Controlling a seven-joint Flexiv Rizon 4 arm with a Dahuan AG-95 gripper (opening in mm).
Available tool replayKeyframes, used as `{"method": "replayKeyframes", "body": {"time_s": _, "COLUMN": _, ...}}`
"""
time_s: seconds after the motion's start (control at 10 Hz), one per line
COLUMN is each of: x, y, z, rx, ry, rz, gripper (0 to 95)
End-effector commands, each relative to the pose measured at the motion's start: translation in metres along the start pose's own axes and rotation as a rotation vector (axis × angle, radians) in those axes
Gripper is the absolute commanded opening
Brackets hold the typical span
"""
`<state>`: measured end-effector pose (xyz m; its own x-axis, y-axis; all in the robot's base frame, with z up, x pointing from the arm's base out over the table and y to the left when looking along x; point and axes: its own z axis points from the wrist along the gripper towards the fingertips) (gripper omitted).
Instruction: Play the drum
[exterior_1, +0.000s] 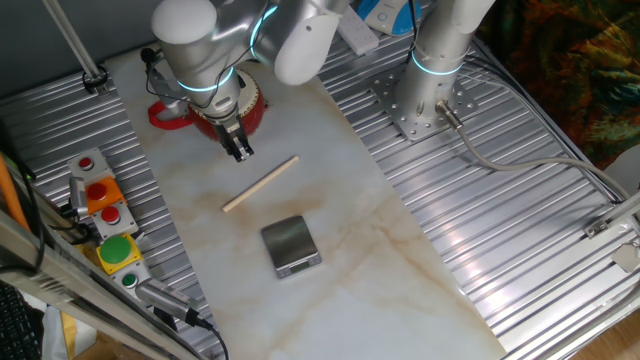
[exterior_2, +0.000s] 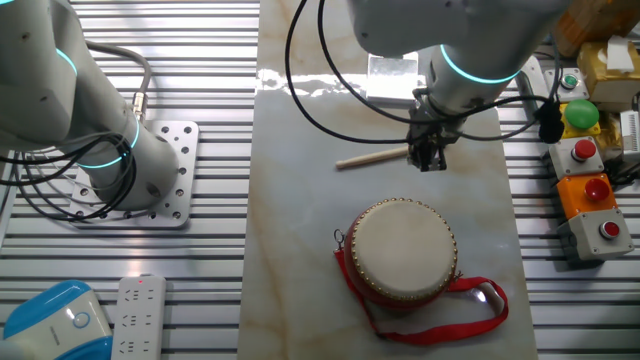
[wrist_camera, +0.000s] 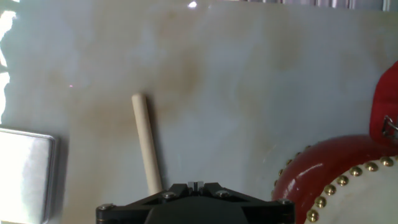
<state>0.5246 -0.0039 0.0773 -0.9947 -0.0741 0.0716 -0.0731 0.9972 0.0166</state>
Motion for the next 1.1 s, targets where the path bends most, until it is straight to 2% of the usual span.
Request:
{"method": "replayKeyframes", "body": {"time_s": 0.1, "x": -0.0002, "y": -0.0002, "z": 0.0000, "rx": 0.002, "ry": -0.006, "rz": 0.005, "gripper": 0.0}}
{"method": "replayKeyframes", "body": {"time_s": 0.7, "x": -0.0007, "y": 0.0013, "z": -0.0008, "rx": -0.006, "ry": -0.001, "rz": 0.032, "gripper": 0.0}}
{"method": "replayKeyframes", "body": {"time_s": 1.0, "x": -0.0008, "y": 0.0017, "z": -0.0012, "rx": -0.032, "ry": 0.004, "rz": 0.025, "gripper": 0.0}}
{"method": "replayKeyframes", "body": {"time_s": 1.1, "x": -0.0008, "y": 0.0017, "z": -0.0012, "rx": -0.032, "ry": 0.009, "rz": 0.019, "gripper": 0.0}}
